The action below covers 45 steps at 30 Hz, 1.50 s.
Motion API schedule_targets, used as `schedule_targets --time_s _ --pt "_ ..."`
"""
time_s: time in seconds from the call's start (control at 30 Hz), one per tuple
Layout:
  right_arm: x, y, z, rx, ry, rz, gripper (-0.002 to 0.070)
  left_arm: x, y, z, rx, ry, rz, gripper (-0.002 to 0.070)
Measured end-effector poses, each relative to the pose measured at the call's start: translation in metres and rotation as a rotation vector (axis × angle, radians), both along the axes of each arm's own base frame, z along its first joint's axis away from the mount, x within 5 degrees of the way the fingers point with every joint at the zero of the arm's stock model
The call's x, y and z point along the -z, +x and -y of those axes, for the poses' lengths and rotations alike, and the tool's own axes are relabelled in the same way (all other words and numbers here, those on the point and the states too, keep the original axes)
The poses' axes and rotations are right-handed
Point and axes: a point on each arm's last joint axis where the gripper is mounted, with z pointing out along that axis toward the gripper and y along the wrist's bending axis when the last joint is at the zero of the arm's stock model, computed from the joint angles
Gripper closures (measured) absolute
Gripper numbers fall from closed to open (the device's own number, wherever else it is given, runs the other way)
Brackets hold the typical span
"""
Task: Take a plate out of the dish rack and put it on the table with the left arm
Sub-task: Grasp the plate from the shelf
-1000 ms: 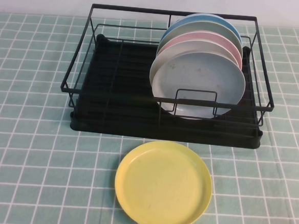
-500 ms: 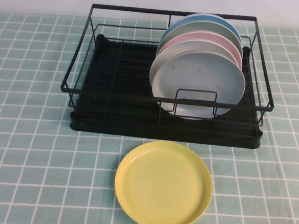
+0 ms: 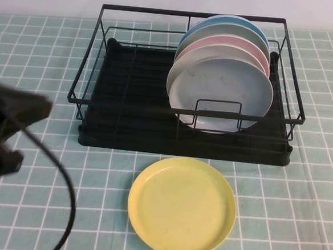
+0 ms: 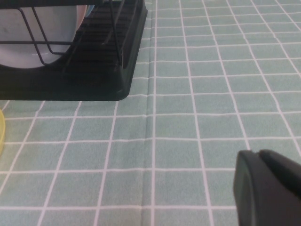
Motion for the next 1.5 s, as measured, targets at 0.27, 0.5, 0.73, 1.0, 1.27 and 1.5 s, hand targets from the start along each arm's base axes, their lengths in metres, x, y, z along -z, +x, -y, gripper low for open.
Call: schedule_targets --time_s 0.27,0.5,0.73,1.0,1.27,1.5 --pt "0.000 0.000 0.000 0.000 0.000 0.000 0.0694 -0.005 0.084 0.027 0.230 -0.049 -0.016 0.0623" --pt "0.000 0.000 0.000 0.000 0.000 0.000 0.0694 0.010 0.136 0.094 0.391 0.050 0.066 0.0428" --pt "0.000 0.000 0.000 0.000 0.000 0.000 0.0694 0.033 0.173 0.146 0.423 0.070 0.078 0.0379" --pt "0.000 0.000 0.000 0.000 0.000 0.000 0.0694 0.062 0.201 0.169 0.424 0.085 0.045 0.0377" --pt "0.000 0.000 0.000 0.000 0.000 0.000 0.0694 0.079 0.219 0.173 0.367 0.111 0.079 0.0377" --pt "0.000 0.000 0.000 0.000 0.000 0.000 0.0694 0.094 0.225 0.183 0.354 0.132 0.099 0.0377"
